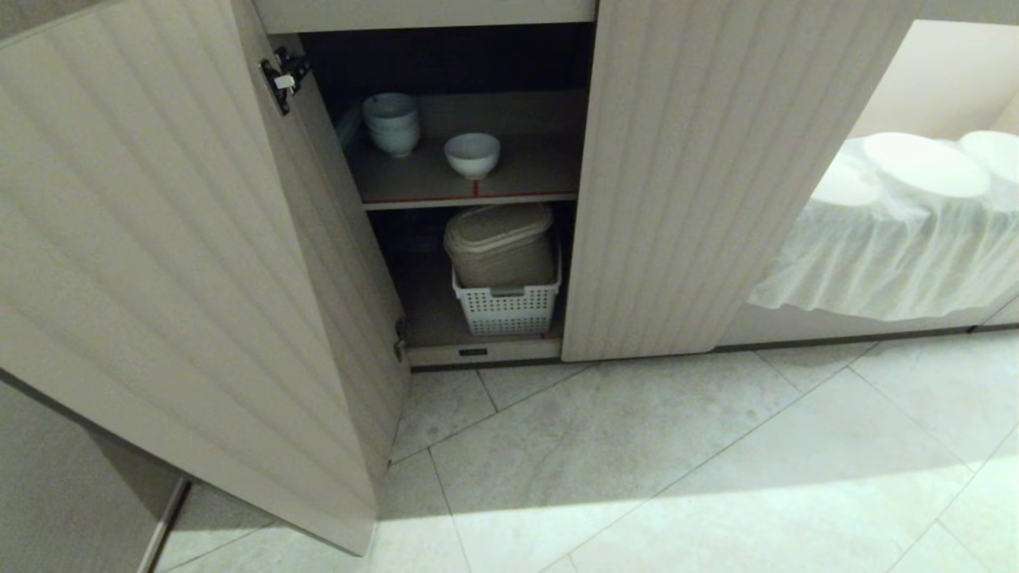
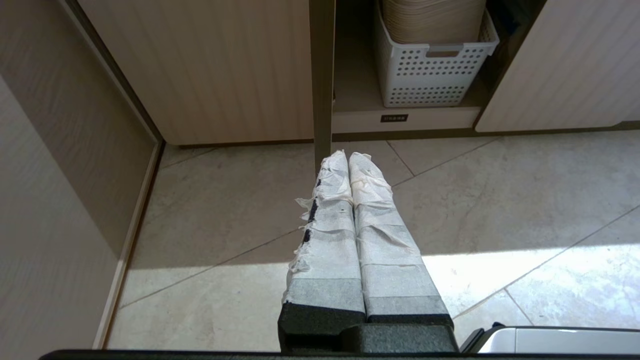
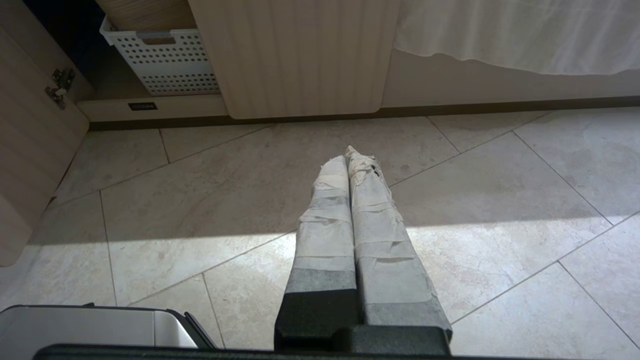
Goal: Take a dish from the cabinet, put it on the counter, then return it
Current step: Close the cabinet door
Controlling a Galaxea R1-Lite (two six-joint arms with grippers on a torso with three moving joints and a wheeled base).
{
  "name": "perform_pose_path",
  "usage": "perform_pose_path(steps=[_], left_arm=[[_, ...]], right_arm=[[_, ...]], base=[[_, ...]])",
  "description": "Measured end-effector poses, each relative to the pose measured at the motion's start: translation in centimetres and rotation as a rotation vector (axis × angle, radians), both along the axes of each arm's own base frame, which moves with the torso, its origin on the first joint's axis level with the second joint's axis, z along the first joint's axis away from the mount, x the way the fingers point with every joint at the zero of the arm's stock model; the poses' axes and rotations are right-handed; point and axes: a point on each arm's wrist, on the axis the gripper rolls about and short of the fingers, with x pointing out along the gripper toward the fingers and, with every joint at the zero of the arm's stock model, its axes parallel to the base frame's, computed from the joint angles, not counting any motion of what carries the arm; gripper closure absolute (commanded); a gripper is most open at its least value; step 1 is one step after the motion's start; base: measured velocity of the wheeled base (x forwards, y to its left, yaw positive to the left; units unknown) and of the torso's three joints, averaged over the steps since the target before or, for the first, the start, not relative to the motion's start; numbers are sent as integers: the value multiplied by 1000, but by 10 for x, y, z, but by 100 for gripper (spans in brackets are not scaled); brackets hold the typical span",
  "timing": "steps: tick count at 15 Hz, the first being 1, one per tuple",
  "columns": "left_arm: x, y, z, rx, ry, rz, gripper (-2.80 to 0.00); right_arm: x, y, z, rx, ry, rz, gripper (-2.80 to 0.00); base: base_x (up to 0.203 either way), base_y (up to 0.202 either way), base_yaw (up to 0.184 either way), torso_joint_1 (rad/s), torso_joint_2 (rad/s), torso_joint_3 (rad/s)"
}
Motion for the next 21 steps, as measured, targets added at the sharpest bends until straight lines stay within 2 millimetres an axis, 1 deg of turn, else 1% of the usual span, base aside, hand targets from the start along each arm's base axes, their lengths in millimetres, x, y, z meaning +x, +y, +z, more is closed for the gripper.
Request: perform_pose_path(steps=[21], left_arm=[[0,0,0,2,0,-1,0]], right_arm=[[0,0,0,0,0,0,0]], base=[[0,0,0,0,0,0]])
